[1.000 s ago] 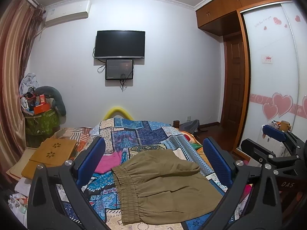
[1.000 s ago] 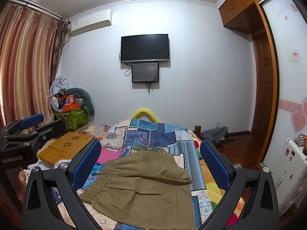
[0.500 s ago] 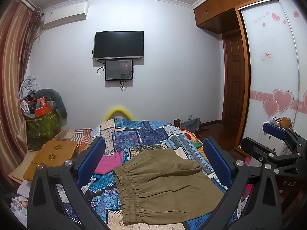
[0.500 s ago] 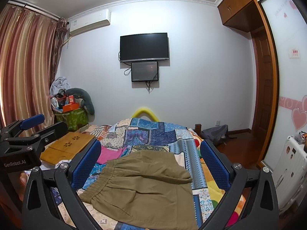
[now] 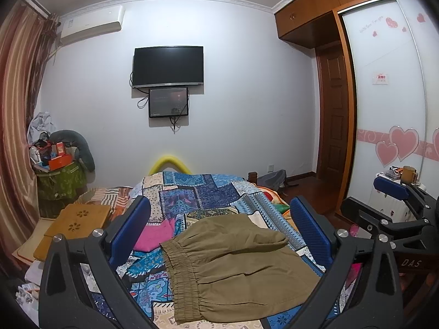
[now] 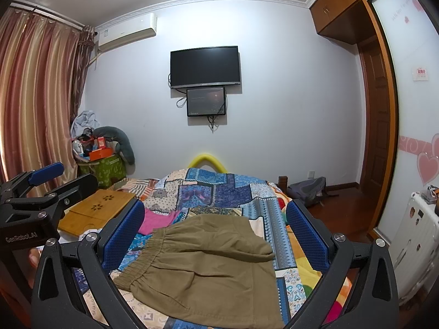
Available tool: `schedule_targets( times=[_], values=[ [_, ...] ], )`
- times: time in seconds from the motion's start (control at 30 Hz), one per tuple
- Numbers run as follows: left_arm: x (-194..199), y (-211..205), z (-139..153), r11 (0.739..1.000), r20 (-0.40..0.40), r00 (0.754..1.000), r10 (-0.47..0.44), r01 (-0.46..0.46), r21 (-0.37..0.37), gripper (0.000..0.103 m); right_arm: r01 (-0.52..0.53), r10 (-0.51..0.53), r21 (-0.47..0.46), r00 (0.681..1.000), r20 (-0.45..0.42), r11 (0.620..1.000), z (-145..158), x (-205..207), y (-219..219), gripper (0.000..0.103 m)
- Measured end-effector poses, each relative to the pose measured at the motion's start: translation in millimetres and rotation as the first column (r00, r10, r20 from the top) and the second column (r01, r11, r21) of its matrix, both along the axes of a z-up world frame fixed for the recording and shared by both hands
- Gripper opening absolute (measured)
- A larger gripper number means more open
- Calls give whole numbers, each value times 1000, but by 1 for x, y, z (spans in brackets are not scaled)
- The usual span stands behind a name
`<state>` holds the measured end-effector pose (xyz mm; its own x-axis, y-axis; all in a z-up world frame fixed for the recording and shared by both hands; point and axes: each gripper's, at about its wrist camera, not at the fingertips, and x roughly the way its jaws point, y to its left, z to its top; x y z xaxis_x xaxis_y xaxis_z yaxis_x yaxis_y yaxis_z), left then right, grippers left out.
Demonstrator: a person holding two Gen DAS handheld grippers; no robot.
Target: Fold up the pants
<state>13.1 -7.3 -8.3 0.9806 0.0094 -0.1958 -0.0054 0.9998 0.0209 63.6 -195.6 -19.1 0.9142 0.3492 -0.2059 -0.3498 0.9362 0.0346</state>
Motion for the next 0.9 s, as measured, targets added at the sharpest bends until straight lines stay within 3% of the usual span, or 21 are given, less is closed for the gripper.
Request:
schedule_targets(
  times=[0.9],
  values=[
    [9,2,-1,1000,-13,1000,10,-10,-12,103,5,-5,0,1000,-5,1000,-3,4,-1,102]
  ],
)
